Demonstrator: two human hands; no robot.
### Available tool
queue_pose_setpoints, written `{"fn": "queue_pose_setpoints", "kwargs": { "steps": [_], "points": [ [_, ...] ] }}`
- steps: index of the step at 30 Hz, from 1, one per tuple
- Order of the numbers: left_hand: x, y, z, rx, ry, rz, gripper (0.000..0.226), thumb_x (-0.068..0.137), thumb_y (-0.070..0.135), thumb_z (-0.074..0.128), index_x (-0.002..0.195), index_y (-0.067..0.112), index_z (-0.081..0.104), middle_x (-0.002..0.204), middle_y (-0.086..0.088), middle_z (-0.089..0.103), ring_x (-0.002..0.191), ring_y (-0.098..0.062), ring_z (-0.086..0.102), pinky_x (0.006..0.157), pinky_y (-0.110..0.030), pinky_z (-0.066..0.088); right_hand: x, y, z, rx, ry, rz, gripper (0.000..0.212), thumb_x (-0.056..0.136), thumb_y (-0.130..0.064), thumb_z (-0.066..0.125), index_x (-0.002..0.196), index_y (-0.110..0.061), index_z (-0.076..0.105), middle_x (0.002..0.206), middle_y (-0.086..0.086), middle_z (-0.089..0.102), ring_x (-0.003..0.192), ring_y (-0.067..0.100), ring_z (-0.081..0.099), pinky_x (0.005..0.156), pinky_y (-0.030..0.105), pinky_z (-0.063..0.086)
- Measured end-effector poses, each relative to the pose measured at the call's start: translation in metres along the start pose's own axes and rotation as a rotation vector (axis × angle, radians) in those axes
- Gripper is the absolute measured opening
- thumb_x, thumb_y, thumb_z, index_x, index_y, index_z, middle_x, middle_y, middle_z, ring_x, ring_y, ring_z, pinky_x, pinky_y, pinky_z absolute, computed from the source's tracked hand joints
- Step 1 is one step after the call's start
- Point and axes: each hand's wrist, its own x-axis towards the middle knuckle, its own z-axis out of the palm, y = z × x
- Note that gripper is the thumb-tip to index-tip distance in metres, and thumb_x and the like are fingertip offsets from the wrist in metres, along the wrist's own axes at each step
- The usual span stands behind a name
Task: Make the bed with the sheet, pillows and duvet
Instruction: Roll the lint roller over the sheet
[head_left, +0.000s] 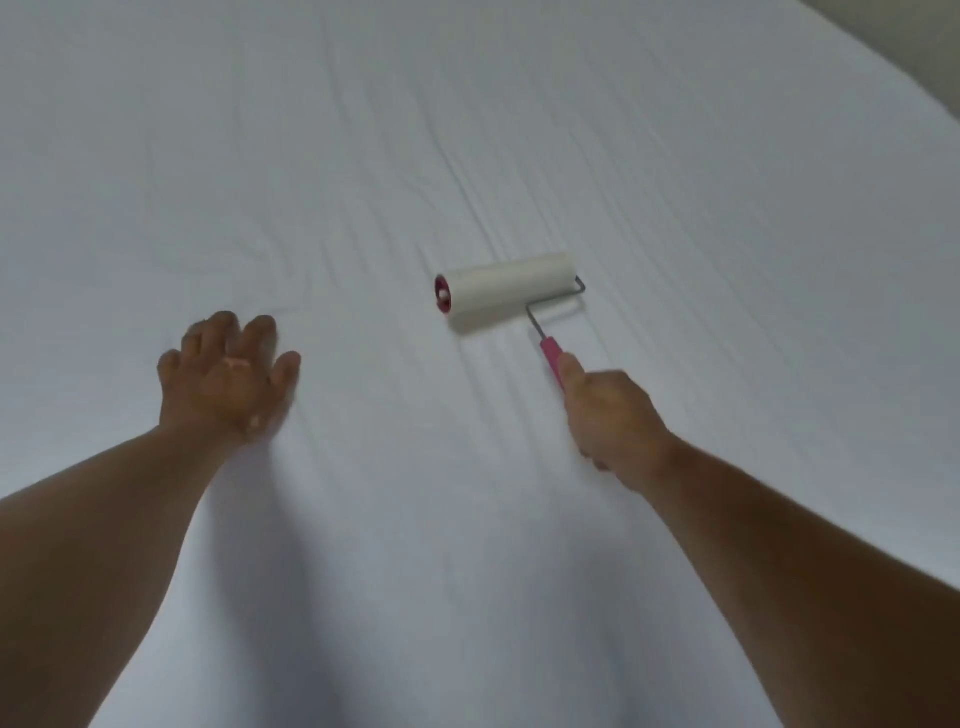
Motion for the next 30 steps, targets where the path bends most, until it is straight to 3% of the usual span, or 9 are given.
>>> {"fn": "queue_pose_setpoints", "kwargs": {
  "steps": [2,5,10,14,18,20,23,25,30],
  "points": [
    [0.017,-0.014,0.007,0.036,-0.043,-0.028,0.064,0.091,0.071,0.011,0.144,0.038,0.028,0.15,-0.009,0.03,0.141,-0.034,0.025,0.108,-0.064,0.025,0.034,-0.049,0.006,-0.032,-0.007,-0.025,0.064,0.096,-0.065,0.029,0.1,-0.015,0.068,0.087,0.015,0.068,0.066,0.029,0.066,0.052,0.032,0.051],
    [0.024,-0.022,0.025,0.022,-0.064,-0.064,0.078,0.088,0.077,-0.003,0.156,0.039,-0.002,0.167,-0.006,0.002,0.153,-0.029,-0.003,0.117,-0.059,-0.001,0.073,-0.118,0.016,-0.173,-0.008,-0.185,0.046,0.104,-0.037,0.027,0.135,-0.018,0.055,0.105,0.018,0.064,0.088,0.034,0.068,0.078,0.046,0.059],
    [0.025,-0.021,0.039,0.012,-0.042,-0.049,0.076,0.09,0.072,-0.006,0.157,0.036,-0.008,0.167,-0.007,-0.001,0.153,-0.031,-0.007,0.118,-0.059,-0.005,0.116,-0.212,0.029,-0.157,-0.013,-0.28,0.042,0.104,-0.02,0.027,0.135,-0.003,0.05,0.103,0.021,0.057,0.094,0.033,0.06,0.094,0.05,0.053],
    [0.026,-0.021,0.049,-0.001,-0.033,-0.045,0.074,0.092,0.071,-0.005,0.156,0.035,-0.013,0.167,-0.008,-0.003,0.153,-0.031,-0.009,0.119,-0.061,-0.005,0.145,-0.253,0.042,-0.109,0.012,-0.192,0.038,0.102,-0.015,0.028,0.129,-0.021,0.055,0.085,0.017,0.061,0.076,0.03,0.06,0.084,0.044,0.056],
    [0.027,-0.023,0.054,0.0,-0.02,-0.044,0.072,0.092,0.07,-0.007,0.154,0.036,-0.021,0.167,-0.007,-0.008,0.152,-0.029,-0.014,0.119,-0.06,-0.008,0.159,-0.257,0.05,-0.095,-0.068,-0.097,0.024,0.101,-0.017,0.031,0.094,-0.011,0.053,0.082,0.018,0.057,0.07,0.029,0.055,0.065,0.036,0.047],
    [0.029,-0.025,0.056,0.0,-0.019,-0.042,0.072,0.092,0.07,-0.007,0.153,0.037,-0.023,0.167,-0.006,-0.011,0.152,-0.029,-0.016,0.118,-0.06,-0.009,0.159,-0.246,0.058,-0.157,-0.101,-0.107,0.02,0.102,-0.018,0.029,0.092,-0.018,0.047,0.086,0.018,0.056,0.071,0.029,0.055,0.065,0.035,0.044],
    [0.029,-0.026,0.057,-0.006,-0.015,-0.043,0.072,0.092,0.071,-0.006,0.153,0.038,-0.021,0.167,-0.006,-0.009,0.152,-0.029,-0.015,0.118,-0.059,-0.01,0.151,-0.222,0.066,-0.34,-0.108,-0.182,0.034,0.103,-0.017,0.029,0.123,-0.027,0.054,0.099,0.016,0.053,0.083,0.03,0.057,0.074,0.038,0.048],
    [0.029,-0.026,0.055,0.003,-0.023,-0.044,0.072,0.092,0.072,-0.005,0.154,0.037,-0.019,0.167,-0.007,-0.005,0.152,-0.03,-0.012,0.118,-0.06,-0.008,0.142,-0.207,0.064,-0.39,-0.112,-0.158,0.049,0.102,-0.016,0.028,0.149,-0.027,0.038,0.099,0.014,0.053,0.084,0.031,0.062,0.072,0.037,0.05],
    [0.03,-0.025,0.044,0.02,-0.074,-0.043,0.076,0.09,0.073,-0.007,0.156,0.036,-0.013,0.167,-0.008,-0.002,0.152,-0.033,-0.007,0.117,-0.061,-0.004,0.118,-0.174,0.059,-0.382,-0.146,-0.135,0.05,0.102,-0.022,0.029,0.151,-0.025,0.036,0.101,0.011,0.052,0.092,0.029,0.061,0.081,0.036,0.052]
  ]
}}
